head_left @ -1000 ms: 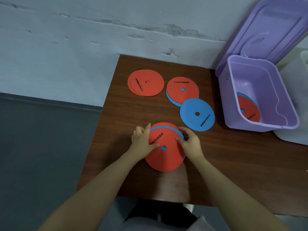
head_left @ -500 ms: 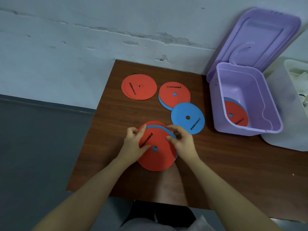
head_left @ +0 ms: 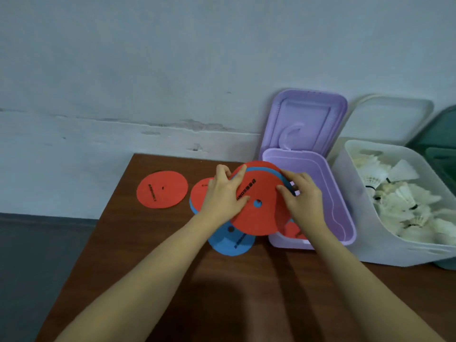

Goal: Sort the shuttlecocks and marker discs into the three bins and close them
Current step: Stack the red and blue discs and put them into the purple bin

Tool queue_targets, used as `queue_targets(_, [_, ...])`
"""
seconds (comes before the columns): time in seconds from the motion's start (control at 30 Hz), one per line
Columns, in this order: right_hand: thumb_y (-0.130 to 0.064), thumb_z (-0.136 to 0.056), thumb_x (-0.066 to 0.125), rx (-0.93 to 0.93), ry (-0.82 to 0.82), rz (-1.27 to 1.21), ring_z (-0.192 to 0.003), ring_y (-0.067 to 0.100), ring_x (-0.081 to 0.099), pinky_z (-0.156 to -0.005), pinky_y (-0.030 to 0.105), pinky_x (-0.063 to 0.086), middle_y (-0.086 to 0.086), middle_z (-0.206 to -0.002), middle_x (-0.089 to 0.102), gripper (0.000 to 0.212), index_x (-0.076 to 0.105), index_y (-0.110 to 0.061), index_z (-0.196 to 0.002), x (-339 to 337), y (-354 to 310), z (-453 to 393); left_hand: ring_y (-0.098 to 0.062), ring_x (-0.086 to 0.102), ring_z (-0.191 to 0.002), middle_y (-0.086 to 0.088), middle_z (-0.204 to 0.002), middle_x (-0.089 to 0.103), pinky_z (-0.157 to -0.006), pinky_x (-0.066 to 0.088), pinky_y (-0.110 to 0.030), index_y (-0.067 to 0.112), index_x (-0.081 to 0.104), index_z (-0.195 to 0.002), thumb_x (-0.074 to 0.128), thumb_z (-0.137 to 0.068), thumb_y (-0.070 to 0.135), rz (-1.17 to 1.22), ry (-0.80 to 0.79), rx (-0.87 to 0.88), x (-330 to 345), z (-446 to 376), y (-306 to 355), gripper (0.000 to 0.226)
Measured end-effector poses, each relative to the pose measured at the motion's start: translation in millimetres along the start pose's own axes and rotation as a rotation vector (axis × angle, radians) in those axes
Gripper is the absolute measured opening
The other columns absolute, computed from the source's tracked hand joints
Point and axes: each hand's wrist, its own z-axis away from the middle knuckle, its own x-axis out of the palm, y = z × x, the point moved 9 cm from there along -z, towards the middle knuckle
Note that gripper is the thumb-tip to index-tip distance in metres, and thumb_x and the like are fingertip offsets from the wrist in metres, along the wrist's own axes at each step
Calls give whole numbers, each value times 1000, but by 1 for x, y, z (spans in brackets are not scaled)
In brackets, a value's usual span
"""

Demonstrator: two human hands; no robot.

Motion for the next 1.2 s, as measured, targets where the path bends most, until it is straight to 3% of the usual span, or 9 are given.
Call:
queue_targets(0.2, [-11, -76, 69, 110, 102, 177, -87, 36, 60, -77, 47, 48, 12, -97, 63, 35, 65, -12, -111, -58, 77, -43, -33, 44, -111, -15, -121, 35, -92, 37, -38, 22, 30, -144, 68, -78, 39, -89, -97, 65, 60, -74, 78, 79])
queue_targets(0.37, [-15, -82, 63, 237, -97, 377, -98, 38, 57, -83, 45, 42, 14, -109, 60, 35, 61, -9, -116, -34, 131, -25, -33, 40, -117, -13, -136, 27, -95, 31, -37, 23, 21, -147, 60, -82, 49, -230, -314, 26, 129, -67, 79, 79])
queue_targets(0.47, [-19, -82, 64, 235, -182, 476, -95, 38, 58, -82, 42, 40, 11, -112, 61, 32, 65, -13, -113, -15, 144, -10, -34, 25, -129, -11, -152, 13, -102, 22, -39, 29, 21, -147, 51, -86, 52, -321, -350, 57, 145, -56, 70, 71])
queue_targets(0.57, [-22, -78, 63, 150, -188, 403, -88, 39, 59, -77, 43, 45, 11, -109, 64, 31, 69, -12, -107, -2, 137, -11, -34, 21, -135, -10, -154, 16, -105, 20, -40, 26, 31, -144, 46, -88, 49, -248, -282, 39, 131, -52, 55, 62])
queue_targets(0.77, [-28, -83, 50, 8, -281, 253, -97, 35, 56, -84, 42, 43, 7, -114, 62, 37, 65, -13, -113, 37, 86, -19, -29, 29, -134, -8, -150, 28, -105, 23, -37, 18, 39, -140, 49, -92, 35, -200, -207, -75, 89, -28, 13, 52])
queue_targets(0.93, [-19, -83, 57, -188, -286, 101, -87, 30, 58, -76, 37, 46, 7, -106, 62, 30, 65, -10, -110, 82, 21, -8, -27, 41, -126, -5, -140, 45, -99, 31, -41, 17, 48, -134, 48, -91, 35, -247, -174, -128, 61, -2, -38, 47])
queue_targets(1.1, [-14, -87, 56, -190, -402, 98, -95, 27, 56, -80, 41, 48, 6, -116, 56, 33, 59, -9, -119, 135, -10, 15, -20, 35, -129, 2, -139, 42, -100, 28, -36, 20, 41, -138, 46, -93, 36, -229, -304, -229, 67, 37, -94, 48])
queue_targets(1.2, [-22, -92, 50, -35, -550, 174, -113, 30, 47, -94, 42, 42, 8, -133, 46, 42, 47, -10, -133, 172, 6, 34, -19, 30, -132, 2, -144, 37, -102, 26, -35, 21, 38, -139, 45, -93, 36, -206, -383, -269, 78, 54, -118, 49])
